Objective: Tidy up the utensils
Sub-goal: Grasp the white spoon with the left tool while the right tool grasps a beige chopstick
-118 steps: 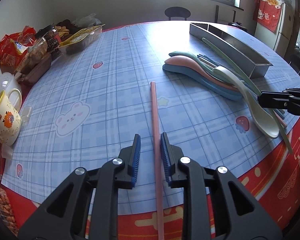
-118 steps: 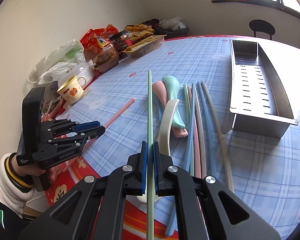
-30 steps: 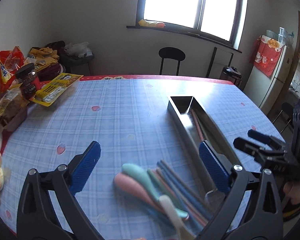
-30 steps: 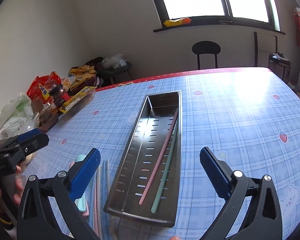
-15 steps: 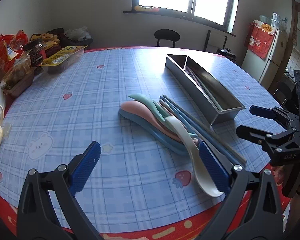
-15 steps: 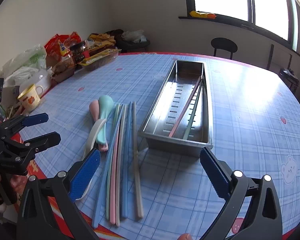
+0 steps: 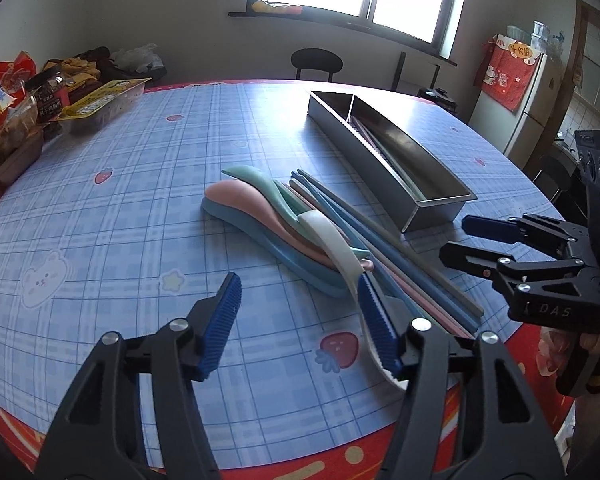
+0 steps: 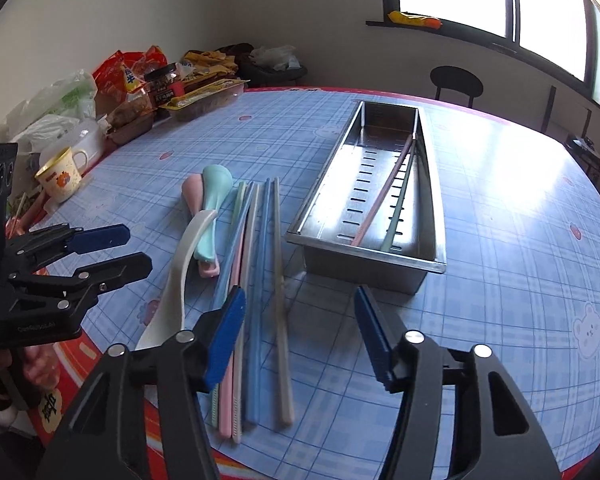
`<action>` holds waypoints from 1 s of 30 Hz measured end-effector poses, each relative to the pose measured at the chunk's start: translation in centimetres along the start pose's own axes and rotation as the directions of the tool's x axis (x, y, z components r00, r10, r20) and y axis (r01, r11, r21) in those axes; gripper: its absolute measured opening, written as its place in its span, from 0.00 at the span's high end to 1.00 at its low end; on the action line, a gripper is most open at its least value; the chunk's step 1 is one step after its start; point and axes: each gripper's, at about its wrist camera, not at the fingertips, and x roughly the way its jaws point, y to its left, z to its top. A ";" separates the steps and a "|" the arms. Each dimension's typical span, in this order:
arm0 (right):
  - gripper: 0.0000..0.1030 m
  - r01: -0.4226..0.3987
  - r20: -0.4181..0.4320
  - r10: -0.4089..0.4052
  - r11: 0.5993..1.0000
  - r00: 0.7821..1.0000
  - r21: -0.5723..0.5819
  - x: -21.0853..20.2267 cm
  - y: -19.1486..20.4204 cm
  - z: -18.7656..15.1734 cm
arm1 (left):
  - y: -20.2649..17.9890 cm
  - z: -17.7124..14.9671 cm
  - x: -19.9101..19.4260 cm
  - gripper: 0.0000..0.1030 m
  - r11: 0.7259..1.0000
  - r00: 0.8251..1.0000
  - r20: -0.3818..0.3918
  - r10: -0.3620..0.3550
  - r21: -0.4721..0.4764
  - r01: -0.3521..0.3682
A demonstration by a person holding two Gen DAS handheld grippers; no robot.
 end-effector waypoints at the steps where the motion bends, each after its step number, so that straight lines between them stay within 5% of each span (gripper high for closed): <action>1: 0.59 -0.003 -0.007 0.003 1.000 1.000 -0.019 0.3 0.3 0.0 | -0.1 0.0 0.1 0.49 1.000 1.000 -0.002 -0.008 0.000 0.008; 7: 0.83 0.000 -0.041 -0.003 0.997 0.999 -0.075 1.9 1.0 0.3 | -0.9 0.2 0.7 0.59 0.998 0.998 -0.014 -0.058 0.008 0.058; 16: 0.84 -0.044 -0.082 0.038 0.997 0.996 -0.070 3.2 0.8 0.3 | -1.2 0.3 2.4 0.61 0.992 0.991 -0.050 -0.124 -0.022 0.123; 19: 0.84 -0.052 -0.085 0.046 0.996 0.995 -0.067 3.3 0.8 0.4 | -1.3 0.3 2.7 0.71 0.991 0.990 -0.055 -0.132 -0.022 0.131; 30: 0.83 -0.017 -0.084 0.008 0.995 0.996 -0.102 3.5 1.4 0.4 | -1.7 0.2 2.6 0.73 0.985 0.984 -0.050 -0.172 0.007 0.172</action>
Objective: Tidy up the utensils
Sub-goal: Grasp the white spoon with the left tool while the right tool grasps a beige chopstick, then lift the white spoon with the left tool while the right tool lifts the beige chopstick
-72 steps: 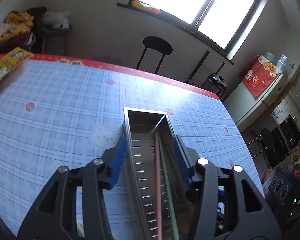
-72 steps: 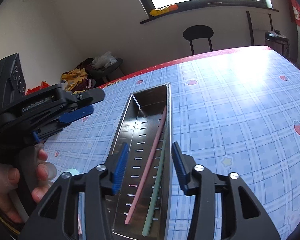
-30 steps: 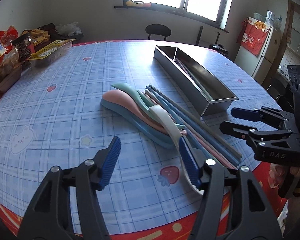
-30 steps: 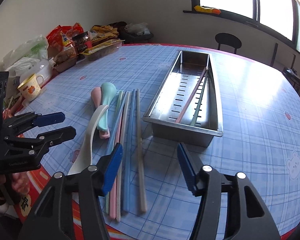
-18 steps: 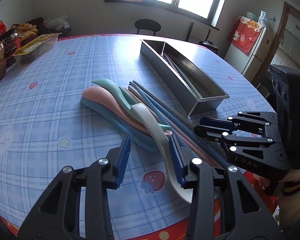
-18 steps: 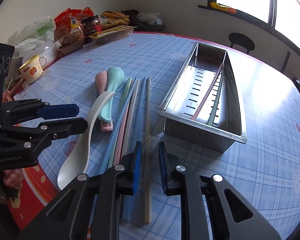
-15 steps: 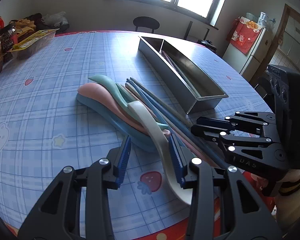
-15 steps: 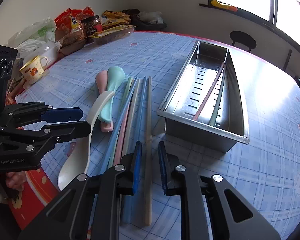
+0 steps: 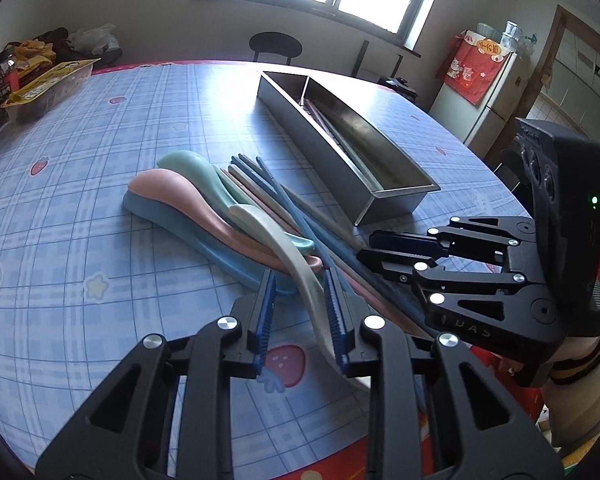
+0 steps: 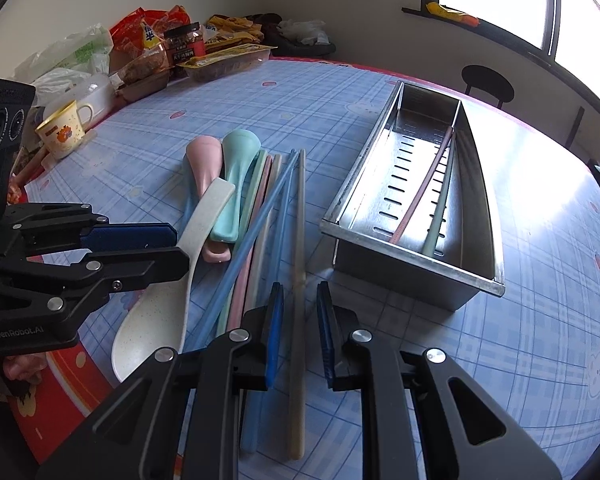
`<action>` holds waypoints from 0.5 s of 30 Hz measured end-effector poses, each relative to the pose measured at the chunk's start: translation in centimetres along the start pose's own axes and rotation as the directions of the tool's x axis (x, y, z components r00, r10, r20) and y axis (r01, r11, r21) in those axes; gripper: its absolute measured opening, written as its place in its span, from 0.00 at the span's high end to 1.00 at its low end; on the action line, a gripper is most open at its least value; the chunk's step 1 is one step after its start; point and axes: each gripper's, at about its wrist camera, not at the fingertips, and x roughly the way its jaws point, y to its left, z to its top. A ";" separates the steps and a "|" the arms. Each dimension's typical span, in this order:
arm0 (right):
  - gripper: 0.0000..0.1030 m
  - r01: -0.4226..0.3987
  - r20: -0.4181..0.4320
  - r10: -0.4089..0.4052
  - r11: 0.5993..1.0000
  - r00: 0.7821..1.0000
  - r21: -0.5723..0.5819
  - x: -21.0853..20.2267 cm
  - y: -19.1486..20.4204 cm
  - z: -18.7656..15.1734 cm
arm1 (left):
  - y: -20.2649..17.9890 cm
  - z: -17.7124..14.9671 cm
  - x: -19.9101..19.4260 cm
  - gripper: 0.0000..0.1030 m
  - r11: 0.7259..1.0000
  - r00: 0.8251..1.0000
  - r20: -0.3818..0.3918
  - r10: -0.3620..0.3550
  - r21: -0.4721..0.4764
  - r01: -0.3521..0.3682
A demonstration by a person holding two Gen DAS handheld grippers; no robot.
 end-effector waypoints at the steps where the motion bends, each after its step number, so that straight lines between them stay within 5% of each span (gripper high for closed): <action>1: 0.83 -0.002 0.000 0.002 1.000 1.000 0.003 0.0 0.0 0.0 | -0.1 0.0 -0.1 0.73 1.000 1.000 0.001 0.000 0.007 0.000; 15: 0.83 -0.001 0.000 0.001 1.000 1.000 0.002 0.0 0.0 0.0 | -0.6 0.7 1.3 0.73 0.999 0.999 -0.048 -0.011 0.043 0.013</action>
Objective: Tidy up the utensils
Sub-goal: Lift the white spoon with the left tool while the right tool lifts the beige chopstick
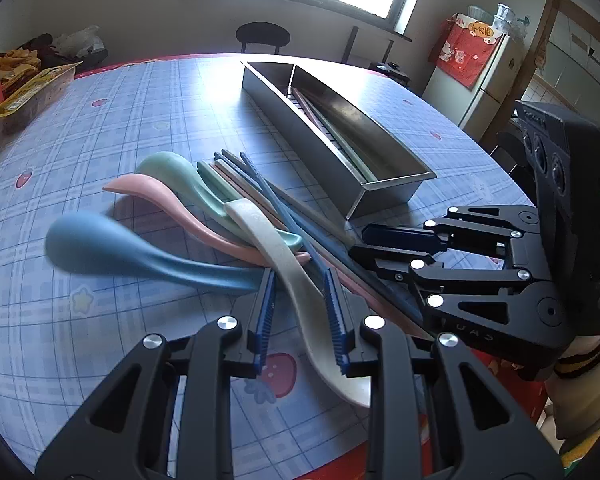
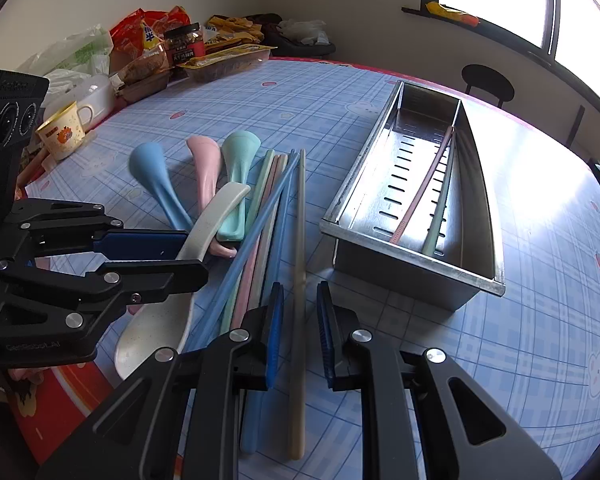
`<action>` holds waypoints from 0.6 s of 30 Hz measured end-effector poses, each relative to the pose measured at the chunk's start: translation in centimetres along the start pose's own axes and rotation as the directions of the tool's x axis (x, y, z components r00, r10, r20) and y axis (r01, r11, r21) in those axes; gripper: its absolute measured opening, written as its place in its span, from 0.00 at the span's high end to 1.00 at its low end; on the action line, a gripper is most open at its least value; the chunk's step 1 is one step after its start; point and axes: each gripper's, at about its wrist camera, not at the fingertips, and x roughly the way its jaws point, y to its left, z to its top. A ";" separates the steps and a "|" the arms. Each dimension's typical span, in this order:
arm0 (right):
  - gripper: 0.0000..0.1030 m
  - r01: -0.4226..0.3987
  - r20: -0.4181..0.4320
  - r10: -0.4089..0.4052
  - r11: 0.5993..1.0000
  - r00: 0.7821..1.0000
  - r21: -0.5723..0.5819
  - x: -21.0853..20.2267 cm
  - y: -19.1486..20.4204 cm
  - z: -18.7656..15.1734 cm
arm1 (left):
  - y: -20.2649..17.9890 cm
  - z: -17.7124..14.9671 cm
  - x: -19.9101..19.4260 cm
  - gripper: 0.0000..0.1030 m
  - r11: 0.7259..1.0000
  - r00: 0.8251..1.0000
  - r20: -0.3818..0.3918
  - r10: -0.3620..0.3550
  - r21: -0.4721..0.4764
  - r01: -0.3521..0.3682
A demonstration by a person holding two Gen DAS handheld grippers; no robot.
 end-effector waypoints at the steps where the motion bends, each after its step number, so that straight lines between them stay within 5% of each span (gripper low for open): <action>1: 0.83 -0.001 0.000 0.001 1.000 1.000 0.001 0.0 0.0 0.0 | -0.1 0.0 0.1 0.73 1.000 1.000 0.000 0.002 0.003 -0.002; 8: 0.83 -0.008 0.001 0.008 1.000 1.000 0.006 -0.1 -0.1 0.0 | 0.1 -0.3 -0.5 0.88 1.000 0.999 0.013 0.030 0.005 -0.030; 18: 0.84 -0.004 0.000 0.004 1.000 1.000 0.002 -0.1 0.0 0.0 | 0.2 -1.3 -1.0 0.88 0.998 0.999 0.003 0.049 0.035 -0.049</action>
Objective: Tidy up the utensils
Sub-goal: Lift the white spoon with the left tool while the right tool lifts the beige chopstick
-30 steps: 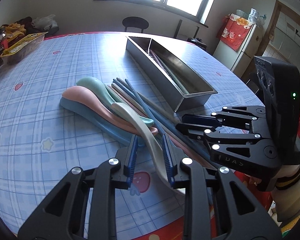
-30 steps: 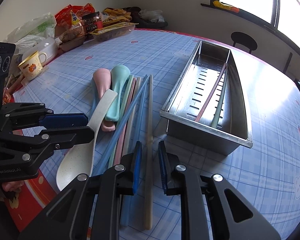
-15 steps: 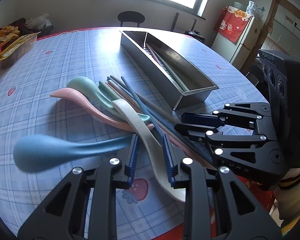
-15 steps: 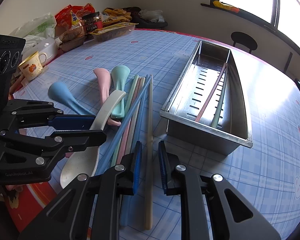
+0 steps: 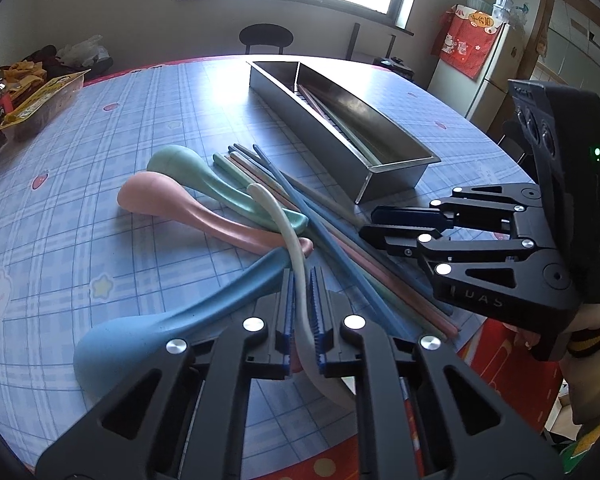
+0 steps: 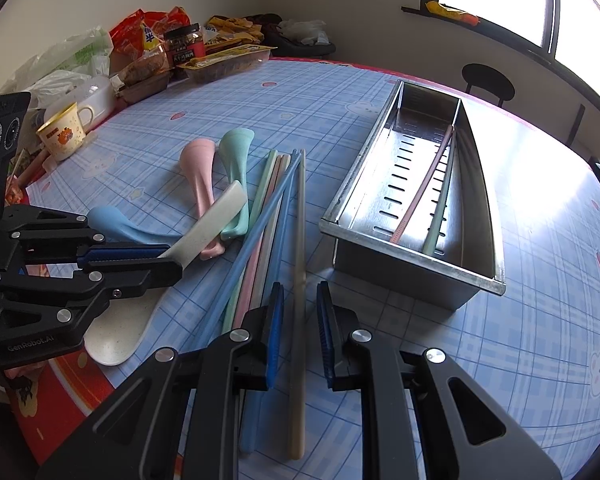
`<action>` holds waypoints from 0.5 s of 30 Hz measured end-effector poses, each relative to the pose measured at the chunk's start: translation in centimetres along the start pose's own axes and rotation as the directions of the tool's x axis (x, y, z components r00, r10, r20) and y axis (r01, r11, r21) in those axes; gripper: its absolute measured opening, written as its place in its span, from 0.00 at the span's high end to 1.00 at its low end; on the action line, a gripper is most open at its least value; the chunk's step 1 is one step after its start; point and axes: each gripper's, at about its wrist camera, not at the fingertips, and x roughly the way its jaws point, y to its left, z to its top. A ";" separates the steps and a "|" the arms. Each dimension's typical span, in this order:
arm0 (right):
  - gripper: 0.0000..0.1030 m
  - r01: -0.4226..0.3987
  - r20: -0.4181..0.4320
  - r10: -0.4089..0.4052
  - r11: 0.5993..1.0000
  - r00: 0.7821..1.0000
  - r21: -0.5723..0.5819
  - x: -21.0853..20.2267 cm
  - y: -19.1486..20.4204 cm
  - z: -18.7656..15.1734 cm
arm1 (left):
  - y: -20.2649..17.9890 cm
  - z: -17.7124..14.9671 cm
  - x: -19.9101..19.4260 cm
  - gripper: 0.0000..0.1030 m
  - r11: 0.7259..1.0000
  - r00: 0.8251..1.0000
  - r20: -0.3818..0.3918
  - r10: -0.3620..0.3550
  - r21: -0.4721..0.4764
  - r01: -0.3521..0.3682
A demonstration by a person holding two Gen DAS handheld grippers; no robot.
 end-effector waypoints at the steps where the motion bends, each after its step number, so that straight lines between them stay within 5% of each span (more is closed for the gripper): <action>1: 0.84 0.002 0.000 -0.002 1.000 1.000 -0.002 0.0 0.0 0.0 | 0.0 0.0 0.0 0.88 1.000 1.000 0.000 -0.001 -0.001 0.001; 10: 0.84 0.029 -0.001 -0.029 0.999 1.000 -0.025 0.1 0.6 0.0 | 0.6 -0.2 0.0 0.88 1.000 1.000 0.001 -0.013 -0.020 0.013; 15: 0.93 0.068 0.004 -0.068 0.994 0.998 -0.083 0.1 1.8 0.0 | 0.3 -0.2 -0.1 0.88 1.000 1.000 0.005 0.001 -0.011 -0.001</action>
